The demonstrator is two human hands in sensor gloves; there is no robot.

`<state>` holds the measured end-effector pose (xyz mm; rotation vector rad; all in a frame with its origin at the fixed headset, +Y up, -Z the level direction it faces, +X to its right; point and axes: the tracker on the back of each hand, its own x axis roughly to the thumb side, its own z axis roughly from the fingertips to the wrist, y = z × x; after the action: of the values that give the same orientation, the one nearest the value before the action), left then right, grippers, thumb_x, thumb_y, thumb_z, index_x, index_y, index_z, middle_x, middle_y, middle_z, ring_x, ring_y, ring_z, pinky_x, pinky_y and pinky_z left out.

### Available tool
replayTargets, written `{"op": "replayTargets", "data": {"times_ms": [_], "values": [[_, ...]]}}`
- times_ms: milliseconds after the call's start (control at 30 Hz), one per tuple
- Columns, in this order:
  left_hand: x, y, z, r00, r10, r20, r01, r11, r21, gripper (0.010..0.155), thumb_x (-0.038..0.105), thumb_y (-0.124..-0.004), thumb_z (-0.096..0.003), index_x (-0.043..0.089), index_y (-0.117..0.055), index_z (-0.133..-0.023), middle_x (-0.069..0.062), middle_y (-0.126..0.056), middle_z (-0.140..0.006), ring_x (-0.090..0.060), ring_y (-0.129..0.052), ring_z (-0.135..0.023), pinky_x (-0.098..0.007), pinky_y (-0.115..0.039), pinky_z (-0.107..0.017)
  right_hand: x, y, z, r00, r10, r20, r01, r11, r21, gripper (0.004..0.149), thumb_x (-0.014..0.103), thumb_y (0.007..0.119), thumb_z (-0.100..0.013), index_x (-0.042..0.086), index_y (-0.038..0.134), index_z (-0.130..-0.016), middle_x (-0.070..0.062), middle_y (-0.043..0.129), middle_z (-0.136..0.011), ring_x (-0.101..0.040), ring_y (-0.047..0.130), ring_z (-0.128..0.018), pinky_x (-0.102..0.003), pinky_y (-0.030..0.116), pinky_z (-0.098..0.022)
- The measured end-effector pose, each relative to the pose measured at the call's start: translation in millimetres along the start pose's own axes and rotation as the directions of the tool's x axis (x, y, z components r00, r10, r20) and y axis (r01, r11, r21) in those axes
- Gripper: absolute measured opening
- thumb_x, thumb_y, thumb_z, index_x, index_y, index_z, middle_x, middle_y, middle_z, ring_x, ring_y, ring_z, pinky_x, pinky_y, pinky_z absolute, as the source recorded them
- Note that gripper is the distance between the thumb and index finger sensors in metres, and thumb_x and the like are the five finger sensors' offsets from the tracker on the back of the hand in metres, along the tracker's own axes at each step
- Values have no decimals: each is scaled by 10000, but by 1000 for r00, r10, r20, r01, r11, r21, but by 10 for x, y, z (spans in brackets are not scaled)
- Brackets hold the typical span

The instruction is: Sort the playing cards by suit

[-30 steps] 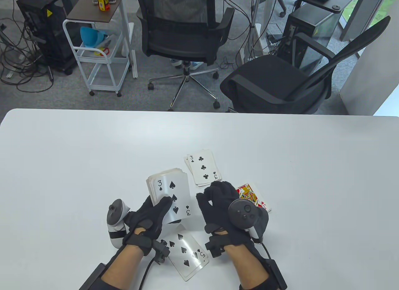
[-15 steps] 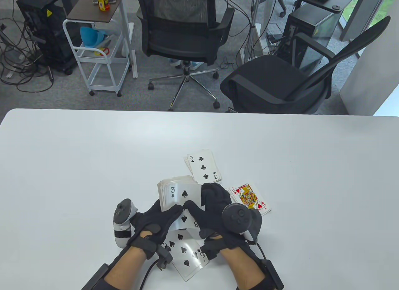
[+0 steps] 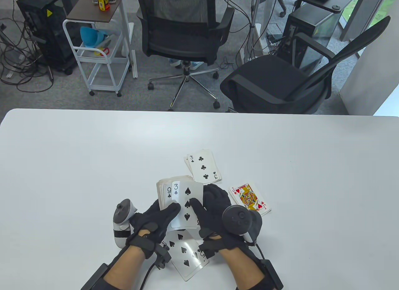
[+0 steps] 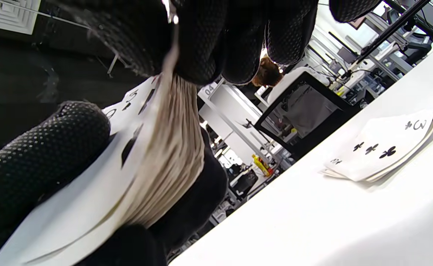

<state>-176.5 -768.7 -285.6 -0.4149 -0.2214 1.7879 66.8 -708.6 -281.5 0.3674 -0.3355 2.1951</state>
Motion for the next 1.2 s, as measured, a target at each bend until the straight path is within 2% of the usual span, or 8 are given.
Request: {"op": "replayTargets", "data": {"times_ms": [167,300,600,767,867,967,1067,1200], "values": [[4,-4,0,1000,16,-6,-16,1000,-5,649,494,-870,-560,239,-565,-1073,-16,-768,-1036,-306,-922,-874,-408,-943,-510,-52,-37,-10,999,-20,-31,20,1000,-10,384,358,797,-563,68,874,-804,-176,758,-981,-506,596,-972,-732,420,-669],[19,31,9,1000,17,-1,-17,1000,13,652,495,-869,-558,239,-562,-1073,-17,-762,-1039,-308,-919,-876,-410,-942,-511,-107,-80,-26,998,-6,-61,5,1000,-22,458,372,865,-541,94,761,-890,-187,687,-1012,-511,578,-976,-730,419,-670],[183,201,48,996,56,76,-61,996,68,629,481,-850,-568,241,-563,-1074,-20,-764,-1039,-312,-915,-877,-416,-937,-511,-251,-229,-63,992,-24,-121,16,997,-69,371,343,802,-566,79,847,-823,-183,728,-990,-515,579,-972,-735,408,-666],[321,311,89,988,60,143,-73,993,92,627,488,-843,-570,247,-560,-1076,-11,-762,-1041,-303,-918,-879,-411,-937,-514,-323,-317,-79,986,-54,-160,40,995,-89,367,340,817,-561,79,861,-816,-185,730,-988,-518,574,-972,-735,407,-665],[335,359,100,984,83,155,-101,988,113,624,488,-841,-572,247,-560,-1075,-12,-763,-1040,-303,-918,-879,-410,-938,-513,-302,-295,-105,980,-42,-193,47,999,22,365,337,837,-562,76,866,-816,-200,683,-1021,-536,505,-992,-745,368,-665],[333,376,111,982,97,161,-117,985,123,624,494,-835,-574,247,-558,-1075,-10,-762,-1041,-303,-918,-878,-407,-939,-513,-252,-184,-124,975,5,-223,44,975,216,368,333,852,-563,68,859,-818,-226,626,-1048,-553,430,-1006,-753,327,-662],[336,371,110,980,108,169,-130,984,125,624,499,-833,-574,245,-561,-1074,-9,-763,-1039,-301,-920,-875,-405,-939,-511,-167,-23,-121,974,75,-213,26,899,436,370,325,863,-567,58,861,-823,-245,577,-1067,-558,365,-1017,-757,293,-664],[337,376,111,977,111,182,-136,982,130,623,504,-831,-573,245,-564,-1073,-11,-768,-1036,-299,-923,-874,-405,-940,-508,-18,206,-66,975,169,-142,-43,778,626,372,320,877,-572,52,864,-829,-257,523,-1086,-556,299,-1027,-760,250,-664]]}}
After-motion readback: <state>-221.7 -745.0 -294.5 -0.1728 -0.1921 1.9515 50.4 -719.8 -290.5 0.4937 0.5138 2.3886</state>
